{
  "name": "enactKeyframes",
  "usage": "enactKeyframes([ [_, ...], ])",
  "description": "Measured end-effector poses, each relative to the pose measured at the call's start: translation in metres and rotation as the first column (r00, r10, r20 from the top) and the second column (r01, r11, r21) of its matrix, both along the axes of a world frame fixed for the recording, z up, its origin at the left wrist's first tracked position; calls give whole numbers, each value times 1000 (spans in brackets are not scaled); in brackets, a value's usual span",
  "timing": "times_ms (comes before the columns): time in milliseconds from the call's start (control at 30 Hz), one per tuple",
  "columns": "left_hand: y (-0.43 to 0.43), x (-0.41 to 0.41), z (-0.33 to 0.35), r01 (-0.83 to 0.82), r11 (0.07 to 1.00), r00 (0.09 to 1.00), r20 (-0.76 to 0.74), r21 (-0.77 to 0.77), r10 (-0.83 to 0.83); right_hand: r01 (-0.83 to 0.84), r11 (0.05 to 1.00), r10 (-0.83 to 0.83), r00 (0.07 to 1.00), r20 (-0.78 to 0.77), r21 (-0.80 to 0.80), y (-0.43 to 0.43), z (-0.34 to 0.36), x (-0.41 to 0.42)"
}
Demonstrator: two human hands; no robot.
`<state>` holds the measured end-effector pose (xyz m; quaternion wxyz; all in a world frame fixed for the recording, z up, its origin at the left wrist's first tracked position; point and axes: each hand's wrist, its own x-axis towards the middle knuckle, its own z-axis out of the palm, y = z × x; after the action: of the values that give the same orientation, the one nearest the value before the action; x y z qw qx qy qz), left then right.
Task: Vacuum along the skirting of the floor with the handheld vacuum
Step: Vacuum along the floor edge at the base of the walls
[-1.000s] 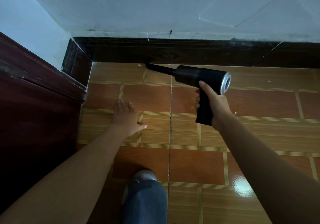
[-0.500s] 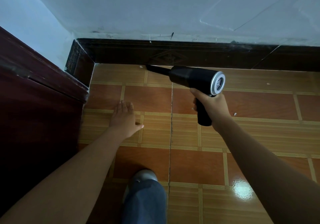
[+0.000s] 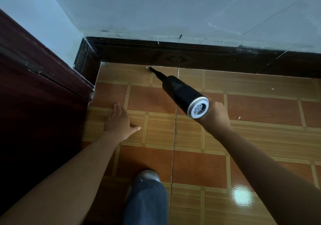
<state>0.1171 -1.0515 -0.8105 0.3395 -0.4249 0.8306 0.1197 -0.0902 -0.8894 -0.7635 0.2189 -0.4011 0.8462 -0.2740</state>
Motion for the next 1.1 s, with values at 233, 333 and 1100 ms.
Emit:
enactKeyframes([
  [233, 0, 1, 3, 7, 1000, 1000, 2, 1, -7, -274, 957, 224, 905, -363, -91, -13, -8, 4],
  [333, 0, 1, 3, 10, 1000, 1000, 4, -4, -10, -341, 937, 274, 846, -458, -69, -18, -12, 5],
  [1100, -2, 2, 1, 28, 1000, 1000, 15, -14, -27, -364, 931, 283, 755, -591, -19, -13, -18, 0],
])
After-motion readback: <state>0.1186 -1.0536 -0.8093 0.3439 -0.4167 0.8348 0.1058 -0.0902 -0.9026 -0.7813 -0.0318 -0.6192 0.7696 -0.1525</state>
